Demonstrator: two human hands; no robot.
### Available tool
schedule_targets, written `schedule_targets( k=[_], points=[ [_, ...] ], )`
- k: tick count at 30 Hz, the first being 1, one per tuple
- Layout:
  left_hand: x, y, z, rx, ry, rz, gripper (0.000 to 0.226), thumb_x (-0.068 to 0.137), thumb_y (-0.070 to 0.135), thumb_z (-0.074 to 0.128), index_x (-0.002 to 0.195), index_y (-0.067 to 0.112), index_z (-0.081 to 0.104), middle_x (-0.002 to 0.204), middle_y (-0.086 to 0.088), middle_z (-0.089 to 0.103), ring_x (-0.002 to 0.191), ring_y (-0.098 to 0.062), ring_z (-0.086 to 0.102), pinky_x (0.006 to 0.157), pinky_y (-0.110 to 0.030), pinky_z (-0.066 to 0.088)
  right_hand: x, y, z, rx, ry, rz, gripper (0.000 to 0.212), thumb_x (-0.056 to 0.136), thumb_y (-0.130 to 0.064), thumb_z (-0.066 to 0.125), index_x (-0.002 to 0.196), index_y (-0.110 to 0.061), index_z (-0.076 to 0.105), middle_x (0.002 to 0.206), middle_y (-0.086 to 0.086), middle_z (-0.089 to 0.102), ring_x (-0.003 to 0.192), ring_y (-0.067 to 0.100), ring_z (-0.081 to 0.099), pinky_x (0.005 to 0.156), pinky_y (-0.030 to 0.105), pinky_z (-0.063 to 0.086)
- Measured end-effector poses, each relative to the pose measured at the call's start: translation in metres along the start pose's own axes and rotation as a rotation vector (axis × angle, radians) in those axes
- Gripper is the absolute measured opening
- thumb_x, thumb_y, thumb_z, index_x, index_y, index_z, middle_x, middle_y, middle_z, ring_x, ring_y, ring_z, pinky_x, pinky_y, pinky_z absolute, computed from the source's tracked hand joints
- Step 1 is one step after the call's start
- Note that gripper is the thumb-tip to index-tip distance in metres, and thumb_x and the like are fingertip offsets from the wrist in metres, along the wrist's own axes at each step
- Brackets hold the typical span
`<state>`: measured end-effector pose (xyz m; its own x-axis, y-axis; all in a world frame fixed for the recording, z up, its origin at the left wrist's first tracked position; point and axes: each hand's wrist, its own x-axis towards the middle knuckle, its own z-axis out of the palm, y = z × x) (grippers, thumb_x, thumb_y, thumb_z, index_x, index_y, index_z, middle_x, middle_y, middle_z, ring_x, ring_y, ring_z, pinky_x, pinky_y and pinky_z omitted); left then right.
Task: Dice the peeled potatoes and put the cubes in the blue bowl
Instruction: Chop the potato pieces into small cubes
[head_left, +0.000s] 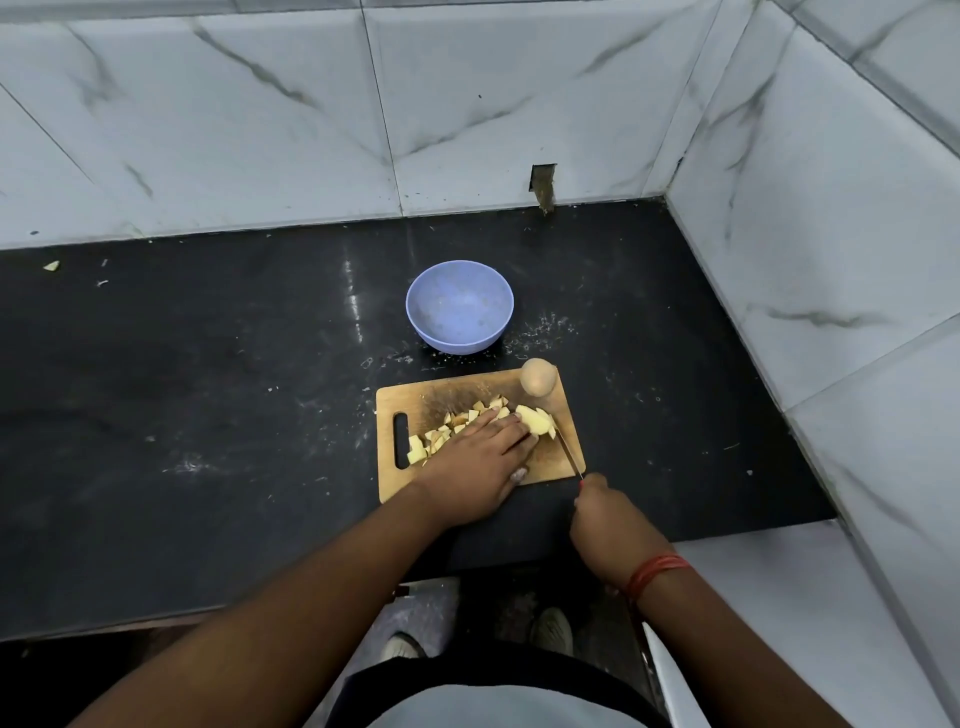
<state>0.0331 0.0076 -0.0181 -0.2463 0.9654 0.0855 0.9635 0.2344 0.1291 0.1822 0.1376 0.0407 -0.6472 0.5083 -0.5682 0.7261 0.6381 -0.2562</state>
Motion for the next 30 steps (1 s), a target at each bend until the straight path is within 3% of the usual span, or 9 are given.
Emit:
schedule_targets(
  k=[12,16,20,25,30],
  points=[
    [0.004,-0.003,-0.004,0.048,-0.008,-0.026,0.052,0.106,0.04,0.036,0.149,0.012,0.043,0.155,-0.01,0.04,0.15,-0.026,0.025,0.126,-0.043,0.001,-0.006,0.002,-0.011,-0.069,-0.148,-0.024,0.021,0.098,-0.014,0.039,0.117,-0.01,0.046,0.109,0.012,0.061,0.095,0.023,0.062,0.08,0.033,0.051],
    [0.002,-0.005,-0.003,0.056,0.012,-0.027,0.051,0.105,0.041,0.037,0.146,0.011,0.047,0.153,-0.01,0.044,0.149,-0.025,0.028,0.126,-0.042,0.005,-0.005,0.0,-0.016,-0.019,-0.097,-0.007,0.02,0.099,-0.015,0.037,0.117,-0.008,0.044,0.104,0.013,0.062,0.091,0.025,0.063,0.076,0.035,0.051],
    [0.0,-0.005,0.0,0.06,0.015,-0.043,0.052,0.104,0.04,0.039,0.144,0.009,0.05,0.149,-0.011,0.047,0.147,-0.026,0.031,0.126,-0.042,0.008,-0.001,-0.018,-0.021,0.007,-0.063,-0.018,0.016,0.099,-0.014,0.037,0.111,-0.007,0.044,0.095,0.014,0.059,0.081,0.029,0.064,0.056,0.034,0.052],
    [-0.002,-0.002,0.002,-0.007,0.04,-0.057,0.053,0.105,0.039,0.039,0.146,0.007,0.047,0.151,-0.012,0.045,0.149,-0.026,0.028,0.125,-0.038,-0.001,0.005,-0.04,-0.024,0.056,-0.095,0.063,0.021,0.095,-0.004,0.039,0.116,-0.007,0.041,0.09,0.012,0.05,0.069,0.03,0.059,0.047,0.038,0.054],
    [-0.002,-0.001,0.003,-0.023,0.049,-0.021,0.052,0.105,0.038,0.04,0.147,0.009,0.048,0.151,-0.01,0.047,0.148,-0.025,0.03,0.125,-0.04,0.0,0.008,-0.049,-0.021,0.003,-0.078,0.088,0.033,0.095,-0.003,0.042,0.129,-0.003,0.038,0.121,0.018,0.057,0.105,0.033,0.062,0.078,0.041,0.055]
  ],
)
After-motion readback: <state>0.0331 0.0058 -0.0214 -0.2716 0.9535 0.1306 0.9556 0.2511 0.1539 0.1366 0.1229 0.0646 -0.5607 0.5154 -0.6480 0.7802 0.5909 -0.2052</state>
